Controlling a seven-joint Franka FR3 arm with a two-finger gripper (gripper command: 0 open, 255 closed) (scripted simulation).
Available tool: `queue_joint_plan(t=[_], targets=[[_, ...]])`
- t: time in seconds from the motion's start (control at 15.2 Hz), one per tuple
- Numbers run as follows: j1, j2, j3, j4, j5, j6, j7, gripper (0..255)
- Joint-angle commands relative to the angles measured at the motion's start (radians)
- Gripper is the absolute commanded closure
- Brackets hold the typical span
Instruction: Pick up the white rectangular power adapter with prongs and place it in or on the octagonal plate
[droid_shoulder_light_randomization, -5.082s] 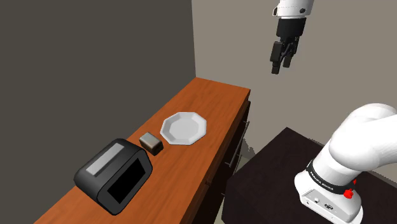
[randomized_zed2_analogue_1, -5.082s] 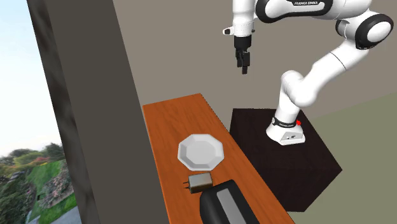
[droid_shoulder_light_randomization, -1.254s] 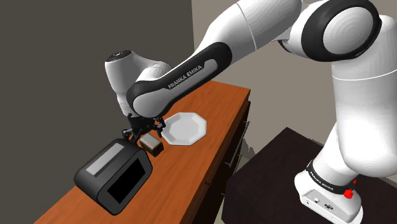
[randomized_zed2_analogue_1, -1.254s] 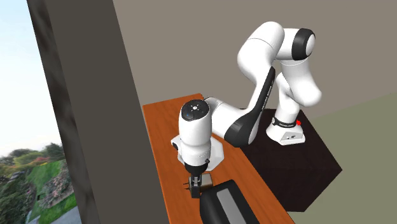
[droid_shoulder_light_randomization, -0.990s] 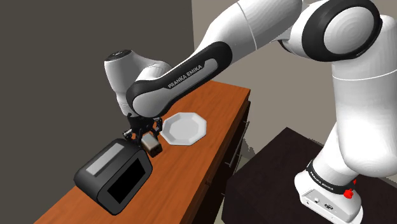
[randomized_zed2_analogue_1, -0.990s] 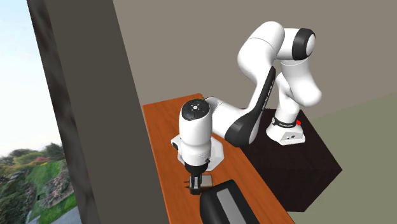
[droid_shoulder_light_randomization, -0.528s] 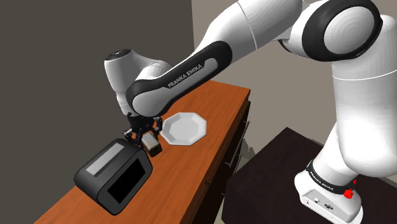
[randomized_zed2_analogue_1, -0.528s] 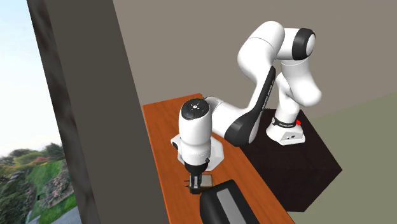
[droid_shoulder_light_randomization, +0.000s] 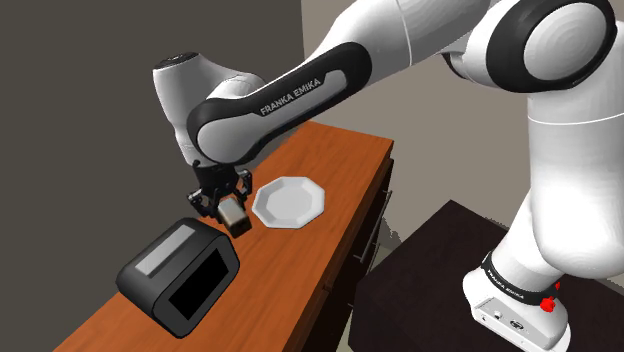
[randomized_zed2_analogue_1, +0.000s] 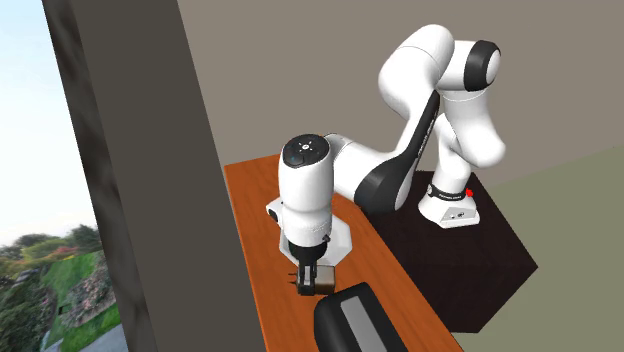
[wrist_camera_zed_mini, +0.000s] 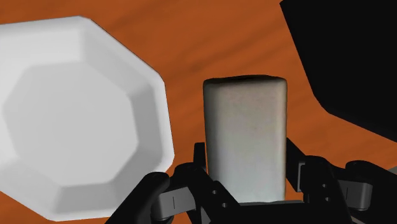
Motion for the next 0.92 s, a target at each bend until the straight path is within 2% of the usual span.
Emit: queue_joint_plan(t=[0.0,0.46,0.86], targets=[[0.000,-0.010,0.003,0.015,0.006,-0.024,-0.002,255],[0.000,-0.029,0.010,0.071,0.018,-0.097,-0.010,255],[-0.136,-0.224,0.004,-0.181,0.115,-0.015,-0.150,255]])
